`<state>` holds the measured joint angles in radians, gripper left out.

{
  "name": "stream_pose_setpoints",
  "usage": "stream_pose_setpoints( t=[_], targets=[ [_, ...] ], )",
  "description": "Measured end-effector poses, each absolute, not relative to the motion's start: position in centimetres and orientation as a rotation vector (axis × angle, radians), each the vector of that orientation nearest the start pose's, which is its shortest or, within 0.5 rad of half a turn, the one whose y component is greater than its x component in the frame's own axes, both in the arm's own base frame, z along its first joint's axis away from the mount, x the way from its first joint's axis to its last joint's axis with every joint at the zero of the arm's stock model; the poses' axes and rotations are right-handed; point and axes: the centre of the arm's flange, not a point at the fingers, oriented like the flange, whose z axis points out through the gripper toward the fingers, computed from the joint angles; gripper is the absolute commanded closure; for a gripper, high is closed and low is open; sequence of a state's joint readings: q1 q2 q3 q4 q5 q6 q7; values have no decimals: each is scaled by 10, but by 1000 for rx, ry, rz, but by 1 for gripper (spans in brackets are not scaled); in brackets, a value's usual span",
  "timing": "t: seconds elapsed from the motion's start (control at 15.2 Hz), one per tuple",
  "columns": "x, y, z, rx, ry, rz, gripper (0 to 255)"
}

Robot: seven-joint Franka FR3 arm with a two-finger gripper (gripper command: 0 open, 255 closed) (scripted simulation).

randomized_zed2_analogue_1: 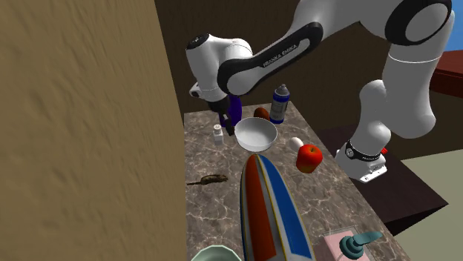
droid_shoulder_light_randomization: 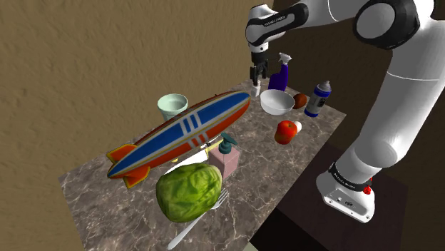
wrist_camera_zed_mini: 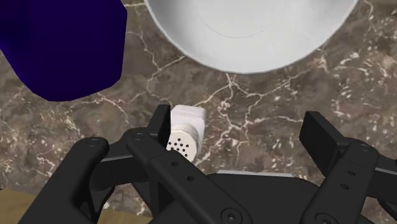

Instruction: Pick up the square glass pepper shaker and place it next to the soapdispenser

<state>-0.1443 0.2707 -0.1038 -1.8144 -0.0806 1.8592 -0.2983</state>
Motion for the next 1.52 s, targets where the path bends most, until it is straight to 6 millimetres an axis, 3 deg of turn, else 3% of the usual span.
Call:
stream_pose_setpoints(
  t=[0.4,0.86,1.32,1.39,1.52],
  targets=[
    [636,-184,345,-3152,-105,396,0],
    [632,-188,305,-3152,-102,397,0],
    [632,-190,300,-3152,-102,396,0],
    [632,-190,300,-3152,-102,396,255],
    [632,-189,300,-3152,-102,396,255]
  ],
)
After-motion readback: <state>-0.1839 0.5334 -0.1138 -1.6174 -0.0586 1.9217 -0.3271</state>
